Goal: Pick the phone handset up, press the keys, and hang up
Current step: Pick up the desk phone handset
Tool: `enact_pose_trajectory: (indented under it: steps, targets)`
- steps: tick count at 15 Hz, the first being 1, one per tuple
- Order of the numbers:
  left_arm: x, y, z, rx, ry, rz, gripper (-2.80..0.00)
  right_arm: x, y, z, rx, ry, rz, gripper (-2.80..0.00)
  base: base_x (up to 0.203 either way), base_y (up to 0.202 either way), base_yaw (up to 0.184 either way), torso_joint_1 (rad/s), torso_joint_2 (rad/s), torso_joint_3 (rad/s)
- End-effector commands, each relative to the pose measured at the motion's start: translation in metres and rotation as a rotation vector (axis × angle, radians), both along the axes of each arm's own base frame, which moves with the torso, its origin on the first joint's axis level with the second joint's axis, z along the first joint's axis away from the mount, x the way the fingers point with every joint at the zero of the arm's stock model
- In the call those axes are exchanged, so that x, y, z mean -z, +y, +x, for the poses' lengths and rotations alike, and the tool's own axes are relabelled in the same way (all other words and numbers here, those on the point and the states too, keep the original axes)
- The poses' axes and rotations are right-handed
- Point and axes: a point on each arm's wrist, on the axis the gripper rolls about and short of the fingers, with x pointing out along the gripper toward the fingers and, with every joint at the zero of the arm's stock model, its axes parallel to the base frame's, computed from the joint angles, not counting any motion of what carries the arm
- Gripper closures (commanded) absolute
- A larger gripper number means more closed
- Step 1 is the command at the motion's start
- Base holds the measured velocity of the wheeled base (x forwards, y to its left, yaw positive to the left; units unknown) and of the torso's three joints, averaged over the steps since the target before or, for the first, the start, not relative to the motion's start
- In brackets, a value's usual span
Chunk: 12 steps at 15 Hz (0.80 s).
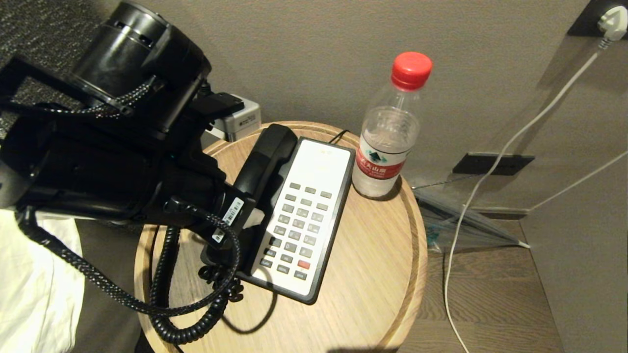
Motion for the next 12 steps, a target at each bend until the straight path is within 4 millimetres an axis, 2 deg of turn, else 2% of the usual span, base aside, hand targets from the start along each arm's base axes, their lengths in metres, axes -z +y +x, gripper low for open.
enact_pose_trajectory:
  steps: [1, 7, 10, 12]
  targets:
    - [-0.003, 0.004, -0.004, -0.003, -0.007, -0.005, 0.0, 0.0, 0.0, 0.0, 0.0, 0.002, 0.0, 0.0, 0.0, 0.0, 0.0, 0.0, 0.0, 0.0]
    - [-0.009, 0.011, -0.011, -0.003, -0.03, -0.023, 0.0, 0.0, 0.0, 0.0, 0.0, 0.002, 0.0, 0.0, 0.0, 0.0, 0.0, 0.0, 0.0, 0.0]
    - [-0.02, 0.026, -0.029, -0.017, -0.058, -0.083, 0.0, 0.0, 0.0, 0.0, 0.0, 0.002, 0.0, 0.0, 0.0, 0.0, 0.0, 0.0, 0.0, 0.0]
    - [-0.022, 0.029, -0.033, -0.023, -0.06, -0.097, 0.0, 0.0, 0.0, 0.0, 0.0, 0.002, 0.0, 0.0, 0.0, 0.0, 0.0, 0.0, 0.0, 0.0]
